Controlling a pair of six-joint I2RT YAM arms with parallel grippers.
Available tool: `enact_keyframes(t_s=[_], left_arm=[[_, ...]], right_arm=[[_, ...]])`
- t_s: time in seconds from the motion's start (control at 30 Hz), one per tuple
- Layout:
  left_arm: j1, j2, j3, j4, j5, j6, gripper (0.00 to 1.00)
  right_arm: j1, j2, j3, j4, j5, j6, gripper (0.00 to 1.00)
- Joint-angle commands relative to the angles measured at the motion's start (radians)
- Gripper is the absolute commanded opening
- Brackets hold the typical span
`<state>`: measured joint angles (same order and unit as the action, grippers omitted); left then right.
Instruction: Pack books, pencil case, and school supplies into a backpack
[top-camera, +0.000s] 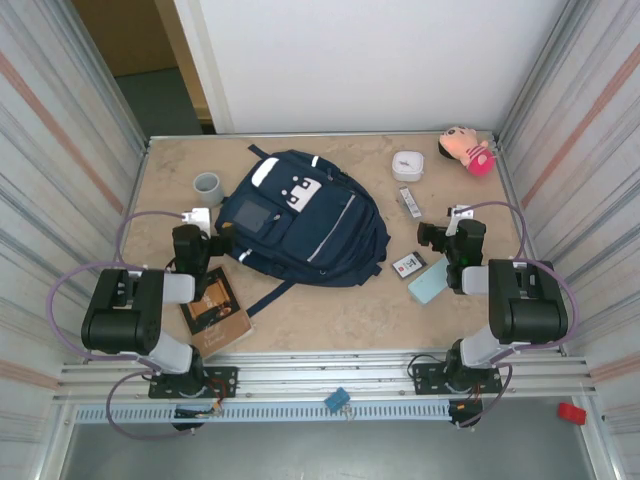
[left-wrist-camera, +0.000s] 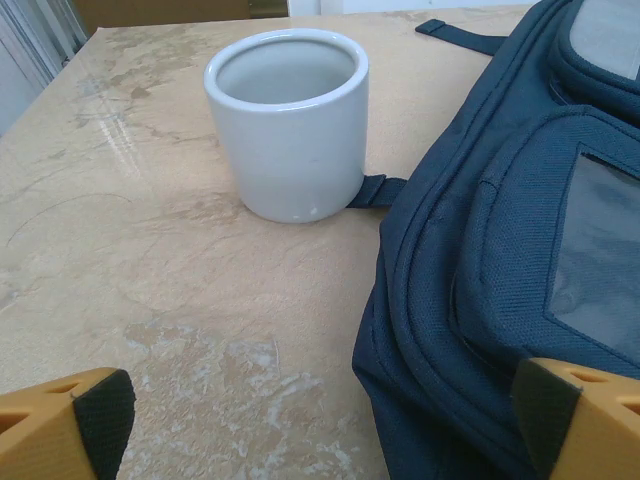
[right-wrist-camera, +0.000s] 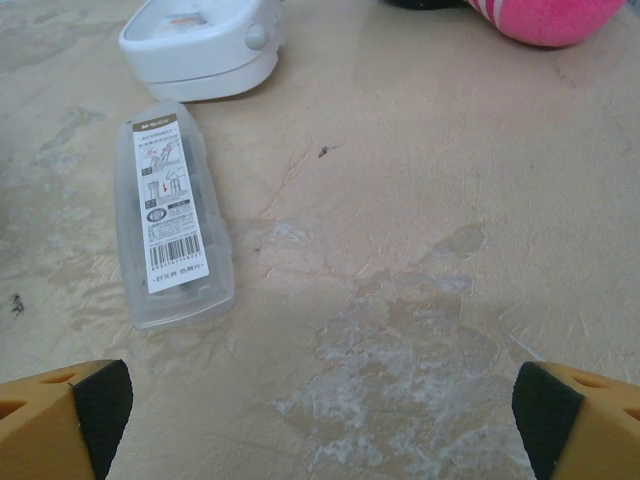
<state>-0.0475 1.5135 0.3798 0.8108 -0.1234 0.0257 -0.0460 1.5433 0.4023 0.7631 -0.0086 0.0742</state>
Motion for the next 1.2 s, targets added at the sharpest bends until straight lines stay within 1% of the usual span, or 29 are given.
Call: enact_keyframes(t_s=[0.0,0.83,0.9,0.93,0.97,1.0,1.03,1.07,1.13,1.17], left_arm=[[0.001,-0.006,0.016,0.005,-0.01,0.013,0.99],[0.001,-0.006,0.013,0.007,-0.009,0.012,0.99],[-0.013,-0.019,0.016,0.003,-0.025,0.025,0.99],[-0.023,-0.038,0.02,-0.024,-0.028,0.037,0.99],[-0.033,-0.07,0.021,-0.045,-0.025,0.054,0.99],[-0.056,-0.116,0.036,-0.102,-0.061,0.067,0.99],[-0.078,-0.169,0.06,-0.198,-0.089,0.069,0.99],[-0.096,-0.236,0.098,-0.329,-0.104,0.054,0.99],[-0.117,-0.346,0.174,-0.538,-0.119,-0.034,0.99],[-0.125,-0.397,0.223,-0.652,-0.119,-0.111,0.99]], right_arm=[[-0.002,0.0,0.013,0.025,-0.014,0.009,0.99],[-0.005,-0.001,0.013,0.025,-0.017,0.01,0.99],[-0.008,-0.005,0.009,0.028,-0.021,0.014,0.99],[-0.012,-0.006,0.012,0.031,-0.026,0.016,0.99],[-0.02,-0.022,0.029,-0.011,-0.041,0.019,0.99],[-0.029,-0.055,0.058,-0.086,-0.063,0.025,0.99],[-0.036,-0.09,0.096,-0.177,-0.085,0.025,0.99],[-0.041,-0.134,0.142,-0.285,-0.102,0.027,0.99],[-0.045,-0.221,0.25,-0.485,-0.123,0.033,0.99],[-0.043,-0.258,0.325,-0.63,-0.147,0.028,0.99]])
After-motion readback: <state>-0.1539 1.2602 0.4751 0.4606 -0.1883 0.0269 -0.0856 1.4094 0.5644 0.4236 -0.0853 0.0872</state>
